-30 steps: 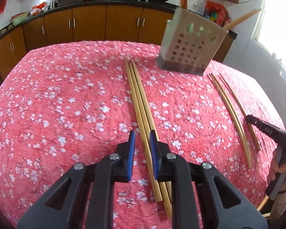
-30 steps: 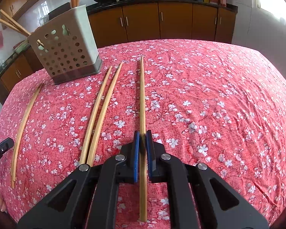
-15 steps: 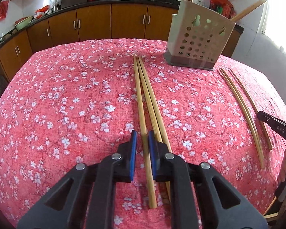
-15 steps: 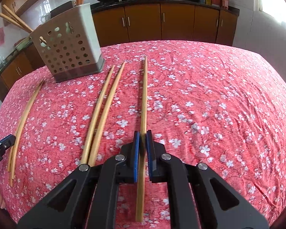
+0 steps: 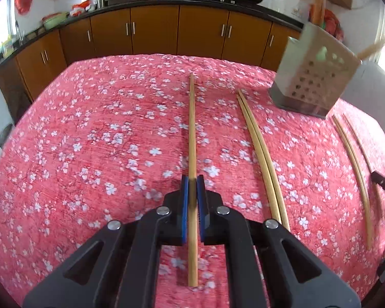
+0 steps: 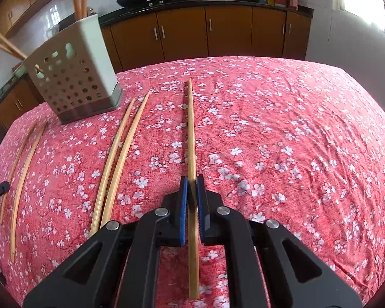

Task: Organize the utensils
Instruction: 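Grasp a chopstick with the right tool while the left tool grasps another, then hold both chopsticks and begin lifting them toward the holder, then lower the right tool's chopstick into the holder while the left tool inserts its own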

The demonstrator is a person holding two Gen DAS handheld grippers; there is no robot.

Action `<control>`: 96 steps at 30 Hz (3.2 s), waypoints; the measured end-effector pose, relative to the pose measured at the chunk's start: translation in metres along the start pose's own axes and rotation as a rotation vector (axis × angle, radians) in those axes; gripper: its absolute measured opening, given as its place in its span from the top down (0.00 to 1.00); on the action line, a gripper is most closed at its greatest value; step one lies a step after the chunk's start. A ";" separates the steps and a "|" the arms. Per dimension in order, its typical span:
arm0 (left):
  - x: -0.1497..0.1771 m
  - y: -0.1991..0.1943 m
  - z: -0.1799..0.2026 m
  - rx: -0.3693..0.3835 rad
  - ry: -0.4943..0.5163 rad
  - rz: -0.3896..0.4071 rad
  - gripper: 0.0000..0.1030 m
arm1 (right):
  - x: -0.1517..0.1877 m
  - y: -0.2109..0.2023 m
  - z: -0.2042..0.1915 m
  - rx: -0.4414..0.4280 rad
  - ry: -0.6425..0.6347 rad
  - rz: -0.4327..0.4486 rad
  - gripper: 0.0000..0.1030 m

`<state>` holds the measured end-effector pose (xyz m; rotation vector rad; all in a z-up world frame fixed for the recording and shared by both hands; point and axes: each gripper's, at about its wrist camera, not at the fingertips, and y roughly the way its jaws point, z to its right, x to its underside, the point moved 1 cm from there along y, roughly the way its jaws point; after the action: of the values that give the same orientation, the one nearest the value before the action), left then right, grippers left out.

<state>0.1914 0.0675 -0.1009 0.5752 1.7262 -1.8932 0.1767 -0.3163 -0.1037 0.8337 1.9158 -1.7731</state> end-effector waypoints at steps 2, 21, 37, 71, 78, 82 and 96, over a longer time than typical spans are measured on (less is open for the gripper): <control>0.000 0.000 -0.004 0.019 -0.015 0.001 0.92 | 0.000 0.000 -0.001 0.007 -0.007 -0.001 0.92; 0.002 -0.002 -0.007 0.042 -0.040 0.003 0.91 | 0.000 0.001 -0.005 0.027 -0.028 -0.003 0.91; 0.003 -0.004 -0.008 0.048 -0.053 0.004 0.91 | 0.000 0.001 -0.005 0.026 -0.027 -0.004 0.91; 0.003 -0.049 0.004 -0.004 0.016 0.111 0.93 | -0.008 -0.047 0.004 -0.004 0.008 0.125 0.92; -0.023 -0.106 0.008 0.009 0.021 0.292 0.93 | -0.033 -0.090 0.003 -0.018 0.017 0.268 0.92; -0.040 -0.131 0.009 0.021 0.014 0.366 0.93 | -0.045 -0.108 0.002 -0.031 0.014 0.334 0.92; -0.090 -0.186 0.054 0.156 0.103 0.454 0.93 | -0.086 -0.164 -0.022 -0.190 -0.013 0.465 0.93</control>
<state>0.1471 0.0334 0.1052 1.0423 1.3642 -1.6978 0.1348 -0.3106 0.0781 1.0867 1.6751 -1.2966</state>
